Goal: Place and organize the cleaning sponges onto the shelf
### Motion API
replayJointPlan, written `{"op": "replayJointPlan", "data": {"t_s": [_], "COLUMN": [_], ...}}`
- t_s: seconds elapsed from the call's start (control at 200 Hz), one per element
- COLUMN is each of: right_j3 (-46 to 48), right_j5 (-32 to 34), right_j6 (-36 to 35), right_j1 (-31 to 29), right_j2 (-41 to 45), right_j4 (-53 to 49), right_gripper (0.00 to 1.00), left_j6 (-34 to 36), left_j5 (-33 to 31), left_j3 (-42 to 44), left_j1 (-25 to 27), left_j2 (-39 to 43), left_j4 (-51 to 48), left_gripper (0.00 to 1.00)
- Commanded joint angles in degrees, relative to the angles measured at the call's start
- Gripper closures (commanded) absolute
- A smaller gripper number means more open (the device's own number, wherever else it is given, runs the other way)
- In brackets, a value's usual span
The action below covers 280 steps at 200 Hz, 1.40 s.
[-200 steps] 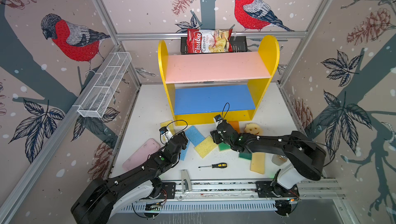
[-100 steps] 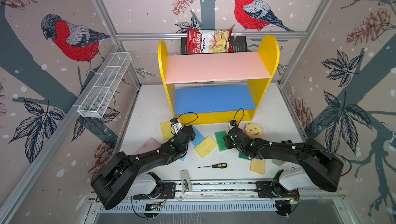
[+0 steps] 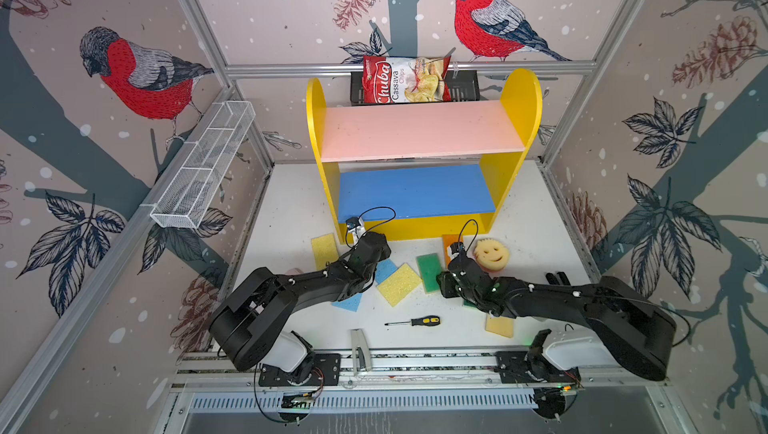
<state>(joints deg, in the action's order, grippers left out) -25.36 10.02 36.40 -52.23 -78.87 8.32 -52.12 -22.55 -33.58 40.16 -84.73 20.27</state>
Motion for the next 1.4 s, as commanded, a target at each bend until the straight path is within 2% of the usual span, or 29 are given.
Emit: {"op": "replayJointPlan", "data": {"t_s": [0.0,0.115,0.285,0.325,0.575,0.715,0.935,1.195,1.286,1.396], "right_j3": [-0.48,-2.08,-2.66,-2.99,-7.20,-9.99,-12.72,-15.68,-15.77,-15.37], "right_j5": [-1.33,-0.71,3.09,3.91,4.20,1.57,-4.99,-13.70,-15.14,-17.31], "right_j6": [0.62,-0.16,-1.00,-1.51,-5.09,-5.11,-5.51,-6.76,-6.43,-6.01], "right_j1": [-0.16,-0.23,-0.35,-0.31,-0.32,-0.24,-0.24,-0.16,-0.06,-0.06], "right_j2": [-1.48,-2.88,1.38,2.40,3.60,0.17,-4.37,-8.58,-9.28,-9.09], "right_j4": [0.54,0.33,-0.32,-0.53,1.73,5.03,11.58,14.33,15.02,16.73], "right_gripper": [0.65,0.83,0.93,0.98,0.99,1.00,1.00,1.00,1.00,1.00], "left_j6": [0.00,0.04,0.44,0.42,0.56,-2.11,-6.50,-9.21,-9.49,-9.93], "left_j5": [0.43,0.67,1.72,2.41,8.90,11.25,18.06,22.94,23.93,23.84], "left_j3": [-0.91,-1.22,-2.93,-3.43,-4.63,-3.92,2.46,5.42,5.82,5.35], "left_j1": [-0.22,-0.17,-0.11,-0.18,-0.15,-0.18,-0.17,-0.19,-0.30,-0.27], "left_j2": [-0.61,-0.94,-2.49,-2.70,-1.94,-0.59,2.94,1.85,2.00,2.96], "left_j4": [-1.53,-0.56,-0.56,-0.74,-0.87,-2.13,6.80,13.12,15.06,14.87], "left_gripper": [0.42,0.42,0.42,0.42,0.43,0.32,0.29,0.39,0.55,0.70]}}
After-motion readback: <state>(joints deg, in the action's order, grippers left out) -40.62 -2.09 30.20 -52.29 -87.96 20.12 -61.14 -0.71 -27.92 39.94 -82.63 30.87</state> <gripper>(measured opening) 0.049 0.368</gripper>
